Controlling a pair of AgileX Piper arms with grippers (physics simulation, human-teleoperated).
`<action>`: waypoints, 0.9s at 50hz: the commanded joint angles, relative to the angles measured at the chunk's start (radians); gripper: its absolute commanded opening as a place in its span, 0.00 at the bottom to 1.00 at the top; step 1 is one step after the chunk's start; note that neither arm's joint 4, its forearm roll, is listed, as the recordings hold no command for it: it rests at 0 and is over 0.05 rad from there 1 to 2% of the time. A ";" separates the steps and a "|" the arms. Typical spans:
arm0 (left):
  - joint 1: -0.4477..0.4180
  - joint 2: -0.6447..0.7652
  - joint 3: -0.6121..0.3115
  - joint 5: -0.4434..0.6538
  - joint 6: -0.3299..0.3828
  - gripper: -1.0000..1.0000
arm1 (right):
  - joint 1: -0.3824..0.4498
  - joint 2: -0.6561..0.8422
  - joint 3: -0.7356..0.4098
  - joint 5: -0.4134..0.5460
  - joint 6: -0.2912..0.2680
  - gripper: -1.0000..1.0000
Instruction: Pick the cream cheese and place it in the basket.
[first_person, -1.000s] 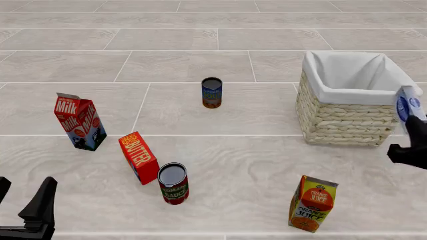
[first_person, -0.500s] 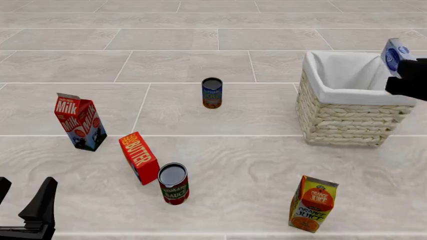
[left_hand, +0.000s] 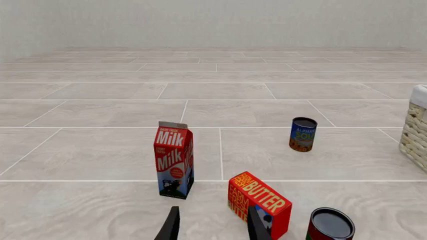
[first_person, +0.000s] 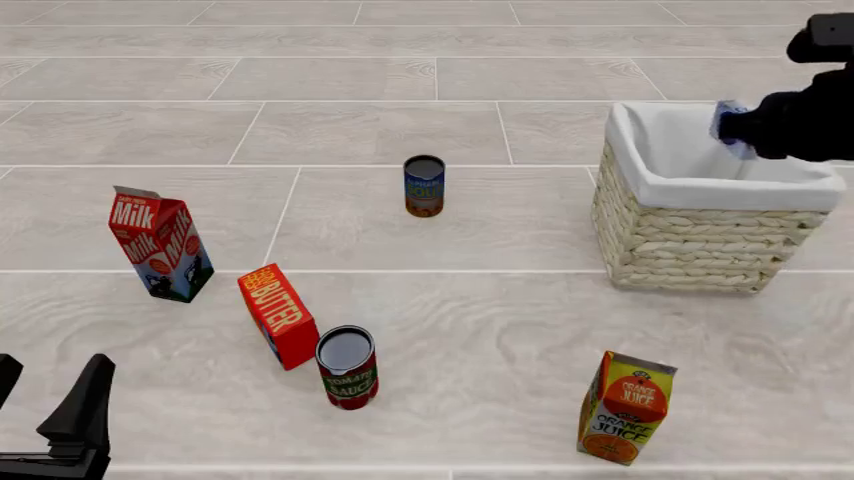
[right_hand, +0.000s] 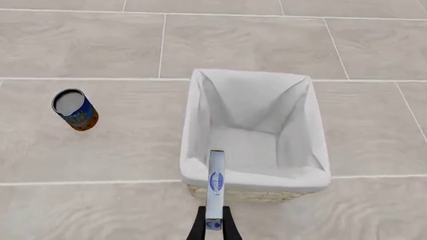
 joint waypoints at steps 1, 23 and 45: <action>0.000 0.000 0.000 0.000 0.000 1.00 | -0.017 0.101 -0.084 0.078 0.013 0.00; 0.000 0.000 0.000 0.000 0.000 1.00 | -0.086 0.256 -0.327 0.233 -0.008 0.00; 0.000 0.000 0.000 0.000 0.000 1.00 | -0.104 0.362 -0.463 0.312 -0.051 0.00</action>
